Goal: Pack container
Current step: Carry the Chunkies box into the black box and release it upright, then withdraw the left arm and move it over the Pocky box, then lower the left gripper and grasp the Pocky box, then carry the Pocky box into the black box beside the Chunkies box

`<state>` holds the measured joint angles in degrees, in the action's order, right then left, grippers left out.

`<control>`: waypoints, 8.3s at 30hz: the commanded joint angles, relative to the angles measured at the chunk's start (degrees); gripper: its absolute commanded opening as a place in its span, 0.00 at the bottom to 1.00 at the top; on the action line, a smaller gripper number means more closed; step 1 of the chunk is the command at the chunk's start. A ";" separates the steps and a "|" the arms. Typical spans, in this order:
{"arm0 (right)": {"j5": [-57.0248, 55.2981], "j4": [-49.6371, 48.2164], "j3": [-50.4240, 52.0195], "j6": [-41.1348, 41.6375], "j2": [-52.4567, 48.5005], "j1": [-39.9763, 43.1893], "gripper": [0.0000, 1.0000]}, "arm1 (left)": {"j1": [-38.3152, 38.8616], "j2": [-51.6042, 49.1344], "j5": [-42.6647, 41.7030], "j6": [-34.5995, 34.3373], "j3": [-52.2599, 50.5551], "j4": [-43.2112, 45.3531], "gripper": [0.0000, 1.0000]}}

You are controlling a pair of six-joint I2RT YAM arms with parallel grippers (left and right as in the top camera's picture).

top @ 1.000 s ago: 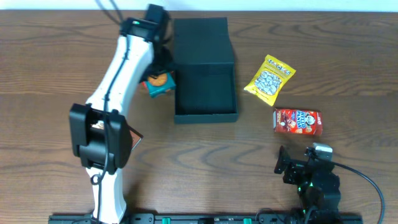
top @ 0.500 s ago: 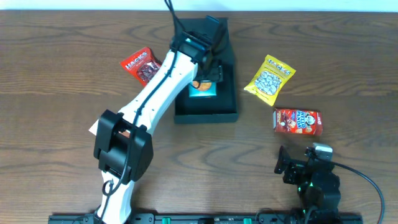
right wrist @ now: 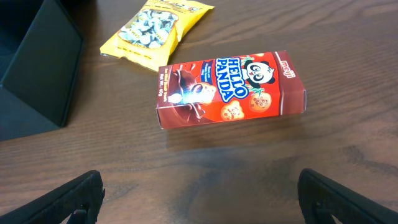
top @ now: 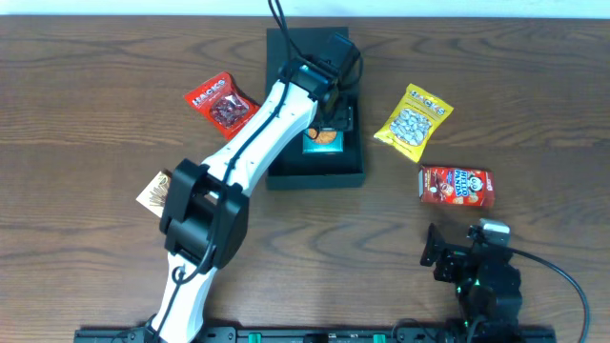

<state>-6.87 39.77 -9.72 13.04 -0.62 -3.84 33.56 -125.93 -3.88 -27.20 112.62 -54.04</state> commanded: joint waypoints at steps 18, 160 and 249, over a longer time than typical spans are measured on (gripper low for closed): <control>0.02 0.20 0.46 0.66 0.31 -0.37 0.99 | 3.32 -0.50 -3.02 -4.33 1.66 -2.75 0.97; 0.02 0.20 0.46 0.66 0.31 -0.37 0.99 | -38.91 25.90 3.89 -17.38 -57.11 9.16 0.95; 0.02 0.20 0.46 0.66 0.31 -0.37 0.99 | -9.60 -0.48 5.60 3.52 8.26 -9.62 0.69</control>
<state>-6.87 39.79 -9.72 13.04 -0.62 -3.84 22.52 -123.46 0.84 -26.48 117.40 -61.89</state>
